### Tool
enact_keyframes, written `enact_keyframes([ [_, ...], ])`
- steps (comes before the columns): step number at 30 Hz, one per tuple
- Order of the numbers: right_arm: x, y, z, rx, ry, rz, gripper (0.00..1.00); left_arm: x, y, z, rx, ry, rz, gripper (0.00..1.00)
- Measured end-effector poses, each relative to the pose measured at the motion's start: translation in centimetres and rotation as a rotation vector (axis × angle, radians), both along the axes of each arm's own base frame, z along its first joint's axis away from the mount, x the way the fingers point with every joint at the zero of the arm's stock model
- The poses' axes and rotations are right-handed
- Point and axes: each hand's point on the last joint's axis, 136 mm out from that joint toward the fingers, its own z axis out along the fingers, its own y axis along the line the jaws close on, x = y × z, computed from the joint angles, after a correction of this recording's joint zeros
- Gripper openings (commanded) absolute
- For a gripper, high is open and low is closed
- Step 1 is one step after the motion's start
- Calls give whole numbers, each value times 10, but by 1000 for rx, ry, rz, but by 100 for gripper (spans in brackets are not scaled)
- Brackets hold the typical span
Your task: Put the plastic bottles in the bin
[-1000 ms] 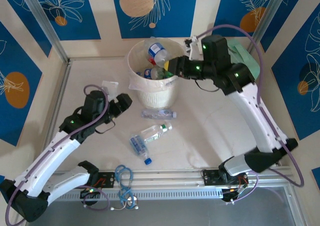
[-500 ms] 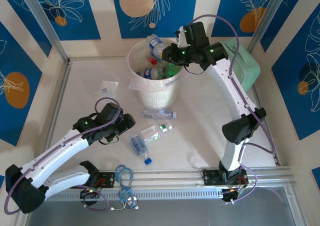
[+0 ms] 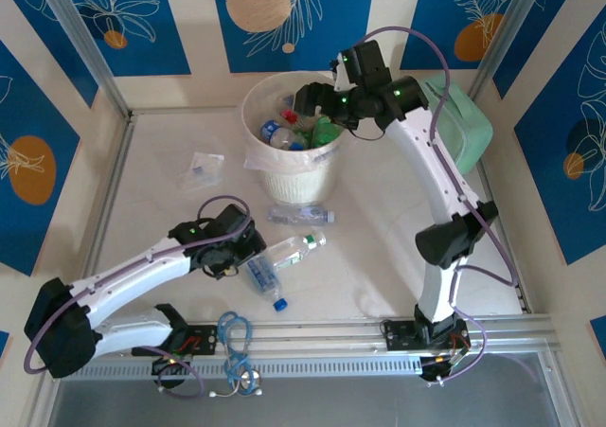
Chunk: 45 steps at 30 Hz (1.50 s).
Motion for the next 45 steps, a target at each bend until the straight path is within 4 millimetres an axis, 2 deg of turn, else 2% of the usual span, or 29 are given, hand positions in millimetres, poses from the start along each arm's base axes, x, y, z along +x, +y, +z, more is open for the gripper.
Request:
enact_keyframes([
  [1,-11,4,4,-4,-13,16,89,0,-2,-2,-3,6,2,88],
  [6,-92,23,23,-9,-93,148,89,-1,-9,-20,-20,48,23,84],
  [8,-116,23,23,-5,-105,183,89,-3,-10,-26,-17,62,28,84],
  [10,-130,19,20,2,-109,187,89,-4,-10,-31,-11,71,31,84],
  [17,-147,3,-15,-9,-53,134,89,2,-18,-39,-27,70,49,78],
  [21,-155,-8,-32,-24,-20,104,89,3,-19,-47,-28,74,56,71],
  [27,-166,-24,-35,-9,-16,69,83,4,-21,-50,-34,77,62,64],
  [35,-180,-36,-47,-3,8,49,80,5,-24,-45,-58,67,61,55],
  [40,-182,-36,-48,2,11,49,80,5,-26,-30,-95,39,52,52],
  [43,-185,-34,-47,3,10,62,80,8,-29,-10,-136,-12,30,52],
  [45,-187,-32,-46,8,9,73,81,14,-34,17,-186,-81,1,52],
])
